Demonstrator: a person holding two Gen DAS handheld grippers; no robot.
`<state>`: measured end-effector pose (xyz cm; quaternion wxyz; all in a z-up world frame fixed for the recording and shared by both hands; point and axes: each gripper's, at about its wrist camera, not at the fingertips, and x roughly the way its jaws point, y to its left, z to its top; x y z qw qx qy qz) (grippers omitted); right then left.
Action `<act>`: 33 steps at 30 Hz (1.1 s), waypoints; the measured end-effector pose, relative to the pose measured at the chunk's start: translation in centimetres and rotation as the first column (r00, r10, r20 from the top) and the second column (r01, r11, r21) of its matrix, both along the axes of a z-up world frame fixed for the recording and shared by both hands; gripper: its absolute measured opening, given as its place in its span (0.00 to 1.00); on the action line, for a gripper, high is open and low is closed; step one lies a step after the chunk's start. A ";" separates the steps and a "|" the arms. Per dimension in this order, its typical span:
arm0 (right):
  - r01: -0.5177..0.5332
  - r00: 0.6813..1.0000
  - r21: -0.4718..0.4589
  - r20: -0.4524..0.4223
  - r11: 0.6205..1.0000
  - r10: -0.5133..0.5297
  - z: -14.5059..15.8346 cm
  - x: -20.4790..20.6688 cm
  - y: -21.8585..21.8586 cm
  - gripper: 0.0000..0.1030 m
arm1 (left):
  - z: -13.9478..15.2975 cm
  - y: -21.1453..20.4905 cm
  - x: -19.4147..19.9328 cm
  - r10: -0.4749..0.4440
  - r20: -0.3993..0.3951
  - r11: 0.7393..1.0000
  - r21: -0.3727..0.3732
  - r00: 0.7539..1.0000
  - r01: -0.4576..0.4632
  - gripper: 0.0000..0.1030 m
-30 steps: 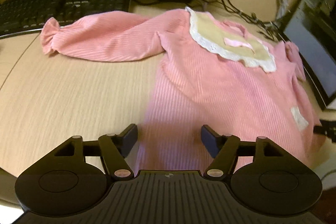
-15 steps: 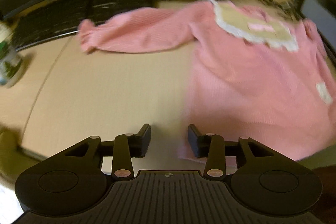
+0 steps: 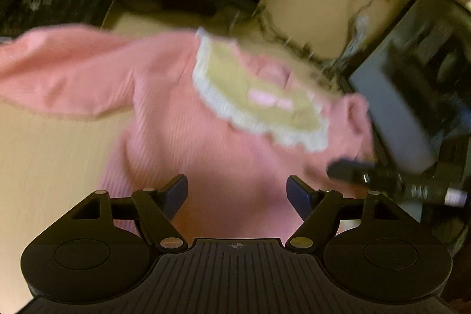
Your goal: Fold clothes
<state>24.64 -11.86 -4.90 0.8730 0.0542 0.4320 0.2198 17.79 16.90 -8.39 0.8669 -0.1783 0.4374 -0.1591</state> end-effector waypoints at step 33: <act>-0.014 0.983 -0.203 0.177 0.979 0.051 -2.2 -0.2 0.6 1.00 | 0.1 3.0 2.1 0.163 0.139 0.853 0.479 0.977 -0.210 0.62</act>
